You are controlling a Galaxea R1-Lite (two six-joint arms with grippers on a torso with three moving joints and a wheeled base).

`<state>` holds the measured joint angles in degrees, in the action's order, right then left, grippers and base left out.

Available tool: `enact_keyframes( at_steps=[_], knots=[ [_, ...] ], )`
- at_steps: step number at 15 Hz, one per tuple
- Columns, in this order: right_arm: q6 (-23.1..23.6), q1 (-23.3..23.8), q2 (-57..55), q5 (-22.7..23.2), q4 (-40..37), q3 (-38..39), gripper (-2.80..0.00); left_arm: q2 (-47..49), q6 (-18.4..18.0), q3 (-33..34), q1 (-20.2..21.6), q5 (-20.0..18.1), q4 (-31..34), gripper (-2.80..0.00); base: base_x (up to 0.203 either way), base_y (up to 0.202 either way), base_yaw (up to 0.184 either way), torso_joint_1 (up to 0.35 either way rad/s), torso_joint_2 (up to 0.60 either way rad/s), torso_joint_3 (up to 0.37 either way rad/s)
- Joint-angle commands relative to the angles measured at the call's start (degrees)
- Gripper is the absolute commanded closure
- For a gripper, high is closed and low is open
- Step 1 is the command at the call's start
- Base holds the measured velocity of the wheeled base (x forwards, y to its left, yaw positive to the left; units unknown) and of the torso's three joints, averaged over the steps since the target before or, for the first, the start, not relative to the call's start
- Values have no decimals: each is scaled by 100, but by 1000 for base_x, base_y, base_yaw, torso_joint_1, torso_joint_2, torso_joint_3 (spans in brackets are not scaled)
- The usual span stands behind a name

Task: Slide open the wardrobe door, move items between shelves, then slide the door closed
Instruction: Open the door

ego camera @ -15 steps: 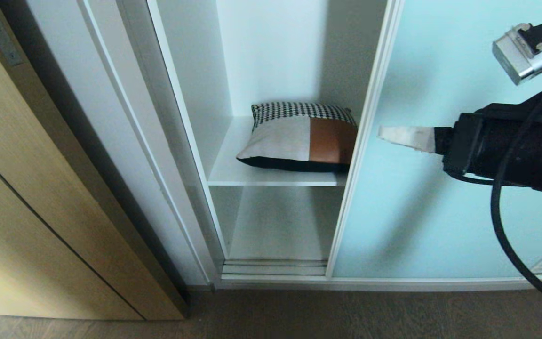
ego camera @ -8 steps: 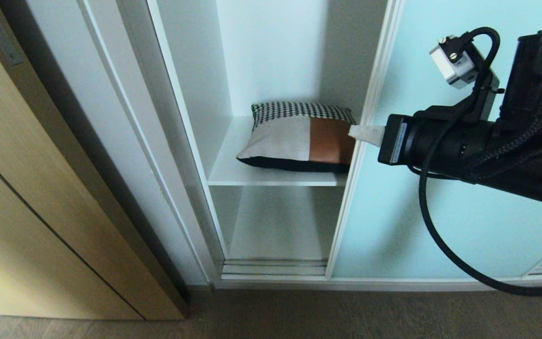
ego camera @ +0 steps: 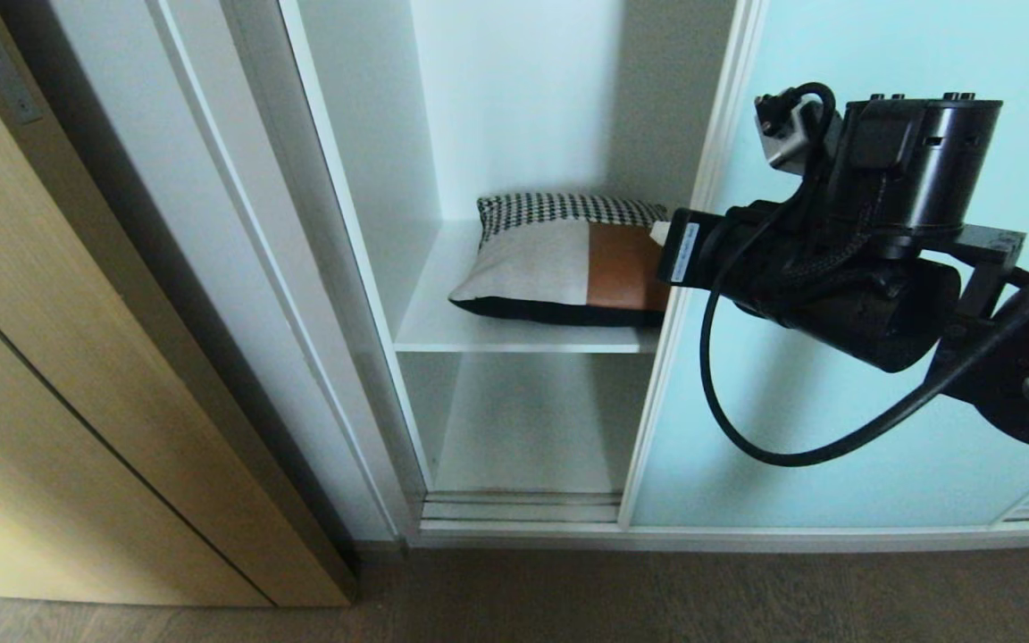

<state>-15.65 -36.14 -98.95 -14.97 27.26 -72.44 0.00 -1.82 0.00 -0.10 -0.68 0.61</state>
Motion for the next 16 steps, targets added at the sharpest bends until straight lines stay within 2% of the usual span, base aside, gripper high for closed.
enact_keyframes(
  at_steps=[1, 3, 6, 9, 16],
  knots=[
    [-8, 41, -300, -212, 15, -207, 0, 9, 6, 9, 1, -2, 1, 0, 0, 0, 0, 0, 0, 0],
    [24, 122, -484, -542, 103, -313, 0, 9, -3, 9, 1, -2, 1, 0, 0, 0, 0, 0, 0, 0],
    [161, 256, -636, -681, 279, -325, 0, 9, 6, 9, 1, 2, 1, 0, 0, 0, 0, 0, 0, 0],
    [229, 444, -849, -729, 505, -439, 0, 9, -3, 9, 1, -2, 1, 0, 0, 0, 0, 0, 0, 0],
    [237, 932, -1091, -763, 509, -657, 0, 9, -3, 9, 1, -2, 1, 0, 0, 0, 0, 0, 0, 0]
  ],
)
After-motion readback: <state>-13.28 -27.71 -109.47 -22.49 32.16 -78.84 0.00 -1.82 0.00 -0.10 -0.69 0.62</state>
